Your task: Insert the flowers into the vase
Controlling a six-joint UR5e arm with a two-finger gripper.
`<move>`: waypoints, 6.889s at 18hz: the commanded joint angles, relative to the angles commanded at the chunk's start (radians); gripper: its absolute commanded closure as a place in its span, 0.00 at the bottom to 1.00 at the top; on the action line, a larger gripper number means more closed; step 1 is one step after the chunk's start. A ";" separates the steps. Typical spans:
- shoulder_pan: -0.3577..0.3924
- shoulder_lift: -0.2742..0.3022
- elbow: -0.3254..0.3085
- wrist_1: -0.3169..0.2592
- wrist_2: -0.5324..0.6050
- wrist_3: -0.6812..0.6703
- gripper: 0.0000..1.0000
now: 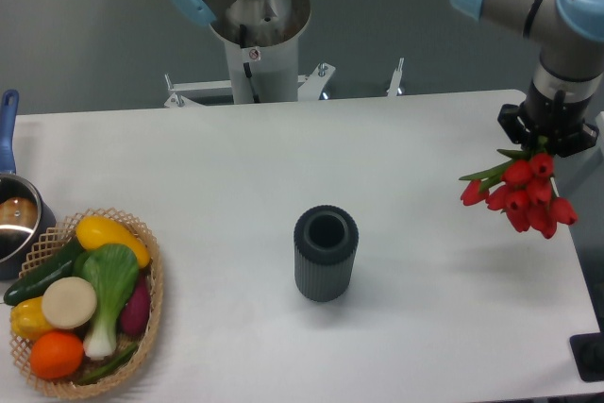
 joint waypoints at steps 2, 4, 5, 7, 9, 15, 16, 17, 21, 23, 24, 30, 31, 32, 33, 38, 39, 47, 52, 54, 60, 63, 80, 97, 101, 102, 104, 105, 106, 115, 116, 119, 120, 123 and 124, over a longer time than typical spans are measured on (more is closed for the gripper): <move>0.000 0.002 0.000 0.000 -0.003 0.000 1.00; -0.003 0.006 0.000 0.000 -0.026 0.000 1.00; -0.003 0.006 0.000 0.000 -0.040 -0.003 1.00; -0.005 0.008 0.002 0.002 -0.084 -0.011 1.00; 0.000 0.012 0.008 0.008 -0.168 -0.032 1.00; 0.005 0.040 0.012 0.110 -0.480 -0.196 1.00; 0.003 0.040 0.009 0.130 -0.533 -0.224 1.00; 0.003 0.040 0.006 0.136 -0.584 -0.247 1.00; -0.006 0.038 -0.006 0.137 -0.884 -0.320 1.00; -0.006 0.035 -0.018 0.138 -1.012 -0.336 1.00; -0.009 0.037 -0.024 0.138 -1.038 -0.337 1.00; -0.006 0.054 -0.077 0.181 -1.207 -0.337 1.00; -0.006 0.063 -0.092 0.189 -1.247 -0.342 1.00; -0.002 0.080 -0.103 0.190 -1.271 -0.350 1.00; 0.000 0.093 -0.112 0.192 -1.284 -0.354 1.00; -0.006 0.143 -0.143 0.195 -1.304 -0.374 0.96; -0.011 0.147 -0.144 0.195 -1.304 -0.376 0.96; -0.038 0.147 -0.179 0.201 -1.295 -0.365 0.96; -0.049 0.141 -0.215 0.248 -1.286 -0.365 0.96; -0.049 0.143 -0.229 0.253 -1.286 -0.362 0.96; -0.051 0.138 -0.267 0.279 -1.279 -0.354 0.95; -0.051 0.137 -0.313 0.324 -1.273 -0.353 0.94; -0.063 0.086 -0.439 0.356 -1.261 -0.235 0.73; -0.046 0.117 -0.514 0.354 -1.221 -0.227 0.00; -0.025 0.150 -0.535 0.353 -1.117 -0.222 0.00; -0.025 0.159 -0.537 0.353 -1.102 -0.216 0.00; -0.023 0.175 -0.543 0.353 -1.094 -0.216 0.00; -0.025 0.186 -0.551 0.353 -1.095 -0.218 0.00; -0.031 0.196 -0.558 0.353 -1.095 -0.219 0.00; -0.041 0.236 -0.551 0.351 -1.086 -0.258 0.00; -0.028 0.245 -0.542 0.351 -1.059 -0.255 0.00; 0.009 0.293 -0.508 0.351 -0.802 -0.244 0.00; 0.012 0.304 -0.496 0.351 -0.669 -0.224 0.00; 0.011 0.305 -0.486 0.353 -0.329 -0.088 0.00; 0.012 0.293 -0.486 0.354 -0.283 -0.057 0.00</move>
